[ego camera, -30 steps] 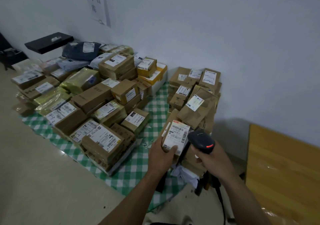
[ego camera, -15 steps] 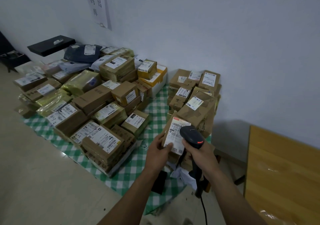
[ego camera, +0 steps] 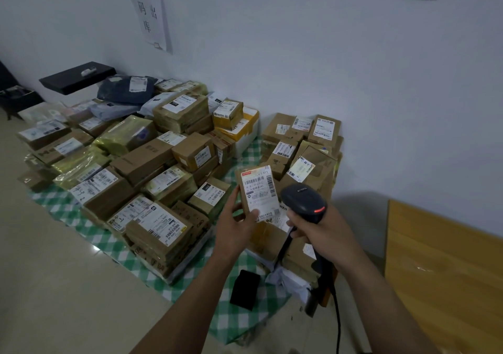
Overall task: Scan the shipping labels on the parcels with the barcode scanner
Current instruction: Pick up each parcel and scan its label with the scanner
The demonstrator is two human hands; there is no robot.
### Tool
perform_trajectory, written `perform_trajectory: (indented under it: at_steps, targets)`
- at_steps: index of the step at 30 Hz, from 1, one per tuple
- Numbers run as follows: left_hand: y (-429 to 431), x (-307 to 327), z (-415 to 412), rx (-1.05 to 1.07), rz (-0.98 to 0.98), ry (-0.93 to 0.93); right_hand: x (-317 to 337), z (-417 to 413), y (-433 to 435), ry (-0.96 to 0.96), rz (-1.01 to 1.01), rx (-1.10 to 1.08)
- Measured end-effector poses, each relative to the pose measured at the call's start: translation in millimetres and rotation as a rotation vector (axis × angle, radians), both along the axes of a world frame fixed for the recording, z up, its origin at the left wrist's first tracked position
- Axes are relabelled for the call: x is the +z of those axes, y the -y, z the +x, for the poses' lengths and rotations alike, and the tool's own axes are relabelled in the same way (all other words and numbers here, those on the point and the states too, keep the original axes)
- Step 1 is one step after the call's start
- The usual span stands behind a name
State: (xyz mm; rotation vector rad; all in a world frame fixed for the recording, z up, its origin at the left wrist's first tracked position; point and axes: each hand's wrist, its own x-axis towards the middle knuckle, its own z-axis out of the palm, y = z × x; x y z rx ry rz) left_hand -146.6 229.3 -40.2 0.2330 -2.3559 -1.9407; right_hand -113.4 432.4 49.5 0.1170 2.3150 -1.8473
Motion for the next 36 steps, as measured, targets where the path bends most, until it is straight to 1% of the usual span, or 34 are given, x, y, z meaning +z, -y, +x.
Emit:
perform_trajectory:
  at_steps: [4,9,14,21,31,34,36]
  targets:
    - [-1,0,-13,0.043,-0.087,-0.053,17,-1,9,0.029,-0.01,0.084]
    - [2,5,-17,0.061,-0.122,-0.1,33,-5,23,0.007,0.047,0.127]
    - [5,2,-17,0.084,-0.144,-0.098,38,-3,31,-0.008,0.057,0.15]
    - [8,6,-10,0.097,-0.118,-0.068,34,-4,35,0.043,0.074,0.157]
    - [16,5,-8,0.098,-0.12,-0.064,26,-8,43,0.057,0.083,0.18]
    - [21,6,-5,0.12,-0.09,-0.05,24,-12,47,0.057,0.057,0.189]
    - [28,5,-2,0.137,-0.084,-0.04,17,-17,51,0.063,0.082,0.198]
